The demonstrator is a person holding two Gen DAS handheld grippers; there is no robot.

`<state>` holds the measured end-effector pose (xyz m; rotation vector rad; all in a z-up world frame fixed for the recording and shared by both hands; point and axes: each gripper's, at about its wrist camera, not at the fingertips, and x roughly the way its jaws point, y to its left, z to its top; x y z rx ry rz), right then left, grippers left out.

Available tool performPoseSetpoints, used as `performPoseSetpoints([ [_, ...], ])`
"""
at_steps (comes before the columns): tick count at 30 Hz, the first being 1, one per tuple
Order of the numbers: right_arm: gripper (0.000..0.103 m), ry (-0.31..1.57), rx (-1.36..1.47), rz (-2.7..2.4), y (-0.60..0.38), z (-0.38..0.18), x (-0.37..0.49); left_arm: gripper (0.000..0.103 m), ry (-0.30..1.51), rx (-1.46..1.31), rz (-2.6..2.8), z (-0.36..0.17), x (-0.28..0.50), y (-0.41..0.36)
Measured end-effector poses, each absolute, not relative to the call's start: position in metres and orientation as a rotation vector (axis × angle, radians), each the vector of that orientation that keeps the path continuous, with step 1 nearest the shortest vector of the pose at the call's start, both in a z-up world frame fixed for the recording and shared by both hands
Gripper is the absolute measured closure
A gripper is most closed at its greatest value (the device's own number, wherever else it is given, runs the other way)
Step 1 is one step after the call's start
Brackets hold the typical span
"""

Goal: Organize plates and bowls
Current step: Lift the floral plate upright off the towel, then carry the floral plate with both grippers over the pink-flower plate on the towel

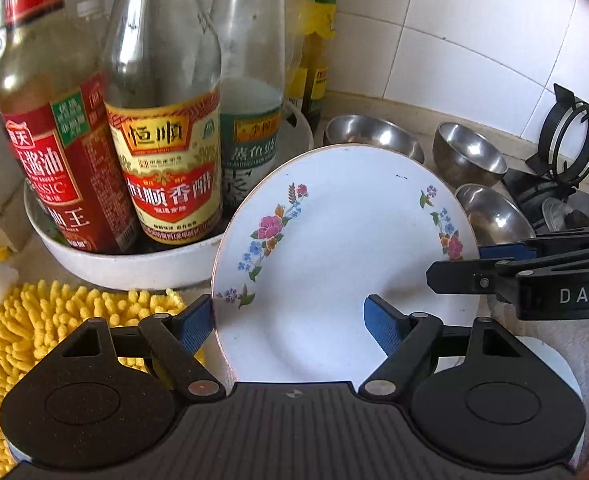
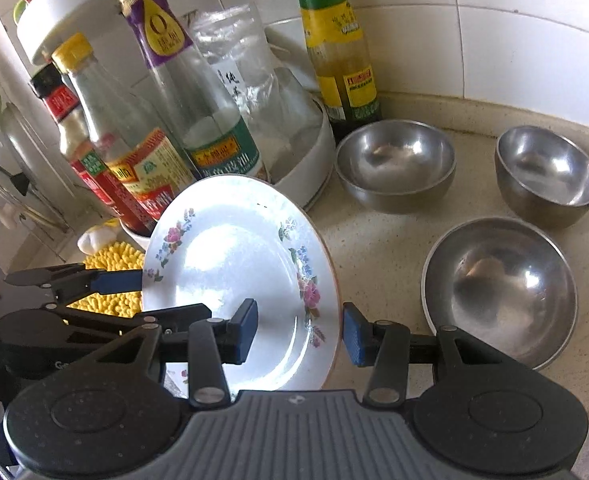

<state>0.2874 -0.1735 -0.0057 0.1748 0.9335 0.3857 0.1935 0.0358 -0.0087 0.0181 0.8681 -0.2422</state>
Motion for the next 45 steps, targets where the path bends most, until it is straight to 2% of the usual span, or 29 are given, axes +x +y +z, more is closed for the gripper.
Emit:
performPoseSetpoints([
  [20,0.035,0.894,0.223,0.360,-0.212,0.025,0.233,0.019,0.855,0.060,-0.307,0.007,0.163,-0.009],
  [45,0.034,0.979,0.319,0.333,-0.266,0.009,0.154,0.018,0.910,0.141,-0.349,-0.007,0.102,-0.071],
])
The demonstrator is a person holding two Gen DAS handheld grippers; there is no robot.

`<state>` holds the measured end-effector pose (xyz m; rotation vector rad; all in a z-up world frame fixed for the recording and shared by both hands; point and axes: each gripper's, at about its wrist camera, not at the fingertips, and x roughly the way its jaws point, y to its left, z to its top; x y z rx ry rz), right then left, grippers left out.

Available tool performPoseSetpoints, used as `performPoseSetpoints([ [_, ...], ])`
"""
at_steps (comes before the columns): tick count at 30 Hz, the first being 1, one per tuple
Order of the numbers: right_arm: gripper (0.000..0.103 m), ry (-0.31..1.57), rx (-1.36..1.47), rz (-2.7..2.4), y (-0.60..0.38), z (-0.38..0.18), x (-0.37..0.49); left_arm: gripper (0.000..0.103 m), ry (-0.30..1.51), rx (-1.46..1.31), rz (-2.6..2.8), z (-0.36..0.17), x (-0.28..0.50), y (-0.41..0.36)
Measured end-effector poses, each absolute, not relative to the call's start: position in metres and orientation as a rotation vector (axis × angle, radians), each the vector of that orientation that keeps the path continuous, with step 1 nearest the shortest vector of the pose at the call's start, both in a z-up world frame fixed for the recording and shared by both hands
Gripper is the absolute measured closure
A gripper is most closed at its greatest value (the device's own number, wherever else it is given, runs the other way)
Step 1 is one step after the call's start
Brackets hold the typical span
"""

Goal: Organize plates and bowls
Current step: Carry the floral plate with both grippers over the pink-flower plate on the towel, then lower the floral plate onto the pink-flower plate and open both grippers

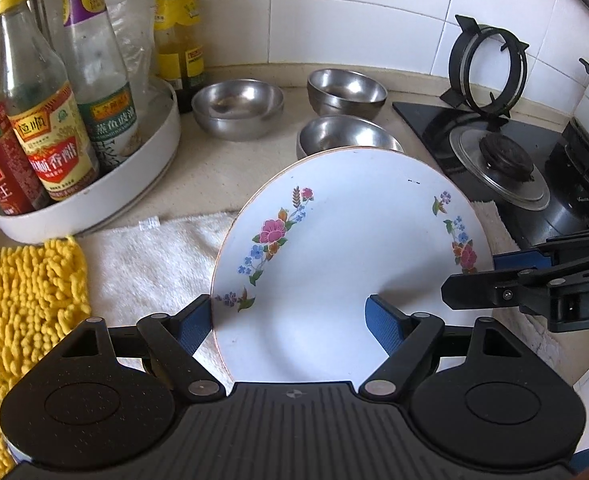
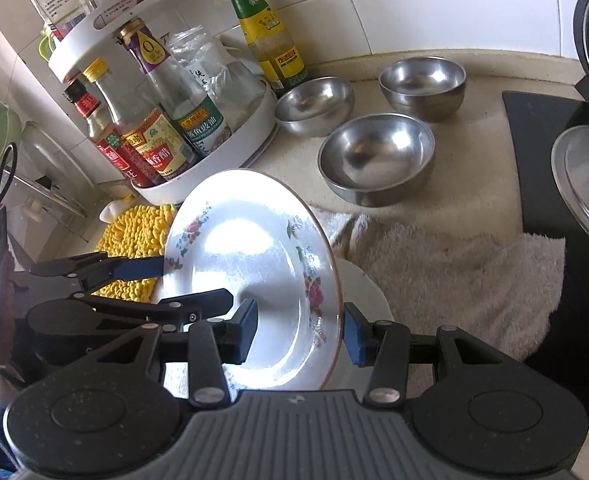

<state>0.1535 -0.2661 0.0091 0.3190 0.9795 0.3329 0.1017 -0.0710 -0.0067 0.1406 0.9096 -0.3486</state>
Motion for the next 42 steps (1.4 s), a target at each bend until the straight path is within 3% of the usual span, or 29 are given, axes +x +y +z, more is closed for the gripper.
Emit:
performPoseSetpoints([
  [42,0.033,1.040,0.199,0.182,-0.265,-0.023,0.167,0.021,1.003,0.143,-0.466,-0.039,0.125,-0.081],
])
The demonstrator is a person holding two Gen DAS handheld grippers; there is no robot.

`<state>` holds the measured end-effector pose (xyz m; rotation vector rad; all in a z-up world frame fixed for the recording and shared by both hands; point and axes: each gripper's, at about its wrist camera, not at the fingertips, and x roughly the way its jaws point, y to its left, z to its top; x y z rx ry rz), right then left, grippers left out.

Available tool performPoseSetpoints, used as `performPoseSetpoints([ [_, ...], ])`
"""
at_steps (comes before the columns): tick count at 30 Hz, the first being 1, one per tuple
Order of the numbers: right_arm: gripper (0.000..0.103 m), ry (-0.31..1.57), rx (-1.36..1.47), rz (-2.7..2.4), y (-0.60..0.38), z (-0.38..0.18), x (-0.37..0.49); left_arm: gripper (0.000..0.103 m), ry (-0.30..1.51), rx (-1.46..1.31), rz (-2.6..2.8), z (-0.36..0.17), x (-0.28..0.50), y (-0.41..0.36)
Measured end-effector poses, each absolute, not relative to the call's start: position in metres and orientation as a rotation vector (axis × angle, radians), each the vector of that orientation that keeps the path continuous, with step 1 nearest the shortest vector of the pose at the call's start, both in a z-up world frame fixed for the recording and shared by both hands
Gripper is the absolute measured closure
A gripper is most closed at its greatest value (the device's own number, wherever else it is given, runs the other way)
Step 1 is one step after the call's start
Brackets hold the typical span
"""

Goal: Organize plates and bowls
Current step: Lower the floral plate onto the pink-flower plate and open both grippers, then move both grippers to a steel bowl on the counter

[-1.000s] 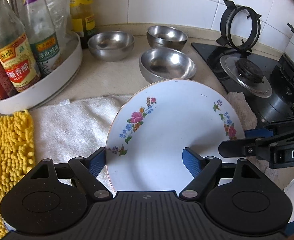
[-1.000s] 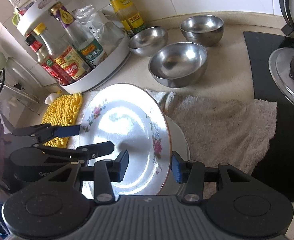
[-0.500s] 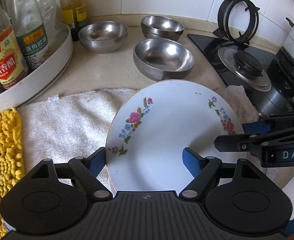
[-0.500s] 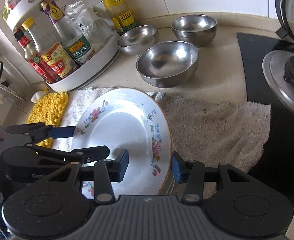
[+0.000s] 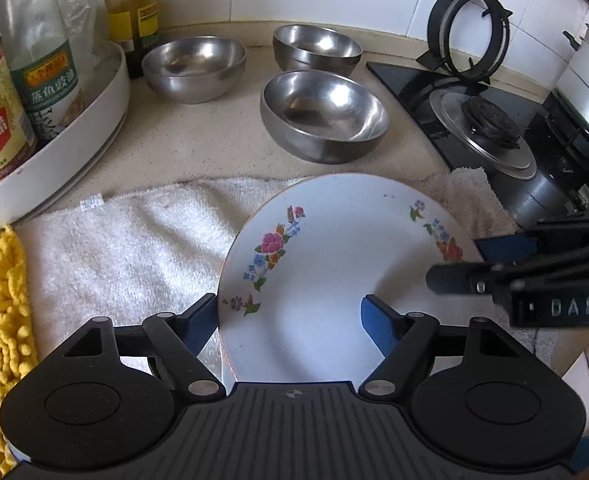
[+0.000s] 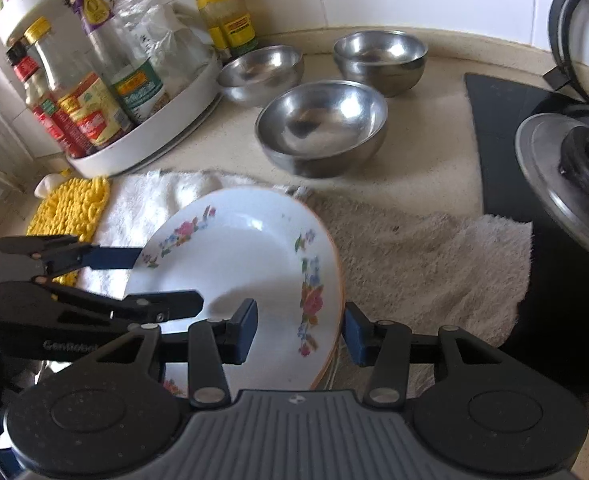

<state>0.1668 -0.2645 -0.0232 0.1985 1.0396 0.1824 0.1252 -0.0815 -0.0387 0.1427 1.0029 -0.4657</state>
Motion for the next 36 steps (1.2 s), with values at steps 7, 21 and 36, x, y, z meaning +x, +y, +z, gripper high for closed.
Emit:
performPoseSetpoints([
  [7,0.033,0.987,0.170,0.157,-0.266,-0.009,0.170,0.021,1.000,0.144,-0.503,-0.037,0.130,-0.080],
  [21,0.033,0.965,0.159,0.115,-0.256,-0.001,0.183,0.016,0.911,0.231,-0.519,-0.019,0.146,-0.076],
  [36,0.032,0.922,0.115,0.109,-0.295,0.017,0.237,0.008,0.853,0.224,-0.423,0.000,0.197,-0.104],
])
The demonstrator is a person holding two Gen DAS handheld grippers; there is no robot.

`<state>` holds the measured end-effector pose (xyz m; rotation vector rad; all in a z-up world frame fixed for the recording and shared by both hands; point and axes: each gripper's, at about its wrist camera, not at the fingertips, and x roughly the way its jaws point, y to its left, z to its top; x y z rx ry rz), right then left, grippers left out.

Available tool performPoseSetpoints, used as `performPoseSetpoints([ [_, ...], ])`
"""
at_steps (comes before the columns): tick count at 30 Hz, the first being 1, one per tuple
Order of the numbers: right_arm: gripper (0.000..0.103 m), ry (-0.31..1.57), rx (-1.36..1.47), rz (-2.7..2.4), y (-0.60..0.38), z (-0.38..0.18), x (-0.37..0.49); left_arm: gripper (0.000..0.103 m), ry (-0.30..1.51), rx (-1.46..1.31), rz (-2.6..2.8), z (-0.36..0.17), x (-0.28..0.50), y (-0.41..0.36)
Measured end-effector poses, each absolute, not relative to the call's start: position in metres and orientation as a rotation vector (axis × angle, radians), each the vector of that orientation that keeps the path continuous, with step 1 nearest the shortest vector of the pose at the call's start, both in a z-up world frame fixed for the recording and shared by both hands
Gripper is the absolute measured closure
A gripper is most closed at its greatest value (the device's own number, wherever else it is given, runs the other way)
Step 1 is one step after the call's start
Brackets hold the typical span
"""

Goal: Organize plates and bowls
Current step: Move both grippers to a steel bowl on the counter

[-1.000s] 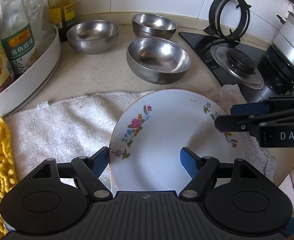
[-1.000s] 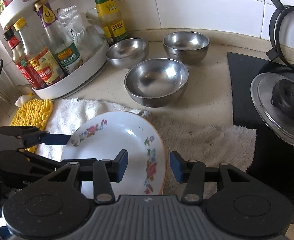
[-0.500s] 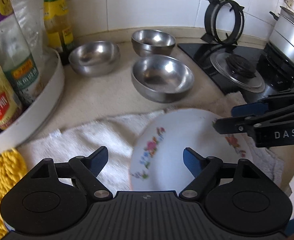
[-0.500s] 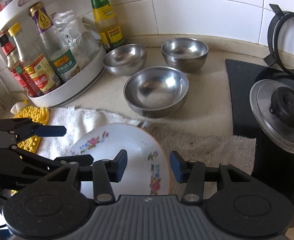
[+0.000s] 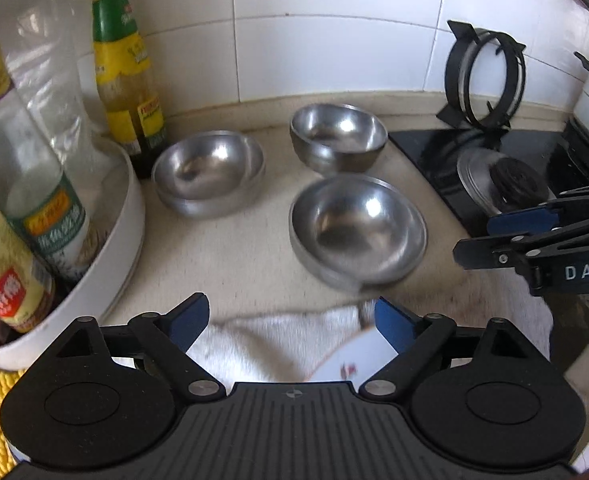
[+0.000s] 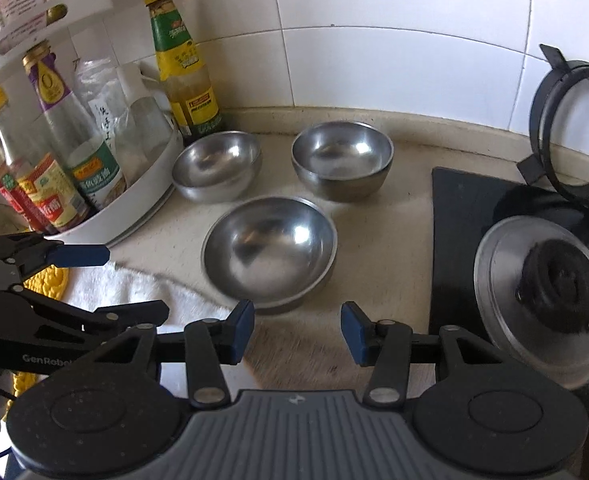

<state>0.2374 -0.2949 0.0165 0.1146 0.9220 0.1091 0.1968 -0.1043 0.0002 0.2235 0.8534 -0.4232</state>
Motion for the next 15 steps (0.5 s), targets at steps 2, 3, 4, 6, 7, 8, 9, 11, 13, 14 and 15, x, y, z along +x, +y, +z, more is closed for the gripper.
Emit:
performPoseSetpoints([
  [2,0.032,0.918,0.106,0.123,-0.302,0.015,0.246,0.007,0.850,0.212,-0.392,0.002,0.204,-0.110],
  [3,0.032,0.919,0.105,0.132,-0.304,0.014,0.250,0.007,0.852,0.208,-0.385,0.003,0.208,-0.112],
  [4,0.032,0.922,0.102,0.140,-0.307,0.013,0.254,0.007,0.857,0.209,-0.381,0.003,0.212,-0.115],
  [6,0.030,0.934,0.104,0.152,-0.312,0.007,0.264,0.007,0.874,0.205,-0.374,-0.001,0.223,-0.121],
  [7,0.029,0.945,0.110,0.150,-0.315,0.003,0.270,0.007,0.885,0.201,-0.366,-0.003,0.228,-0.123],
  [8,0.029,0.958,0.122,0.148,-0.319,-0.001,0.276,0.008,0.895,0.195,-0.361,-0.004,0.232,-0.126],
  [9,0.029,0.967,0.132,0.151,-0.322,-0.005,0.282,0.009,0.901,0.189,-0.368,-0.006,0.237,-0.129],
  [11,0.028,0.982,0.145,0.154,-0.326,-0.012,0.292,0.012,0.910,0.196,-0.377,-0.012,0.246,-0.137],
  [13,0.029,1.009,0.171,0.172,-0.330,-0.021,0.305,0.022,0.937,0.200,-0.376,-0.020,0.256,-0.145],
  [14,0.029,1.026,0.185,0.183,-0.332,-0.026,0.310,0.027,0.958,0.201,-0.383,-0.026,0.260,-0.147],
  [15,0.029,1.046,0.196,0.189,-0.332,-0.032,0.316,0.036,0.985,0.199,-0.386,-0.031,0.265,-0.149],
])
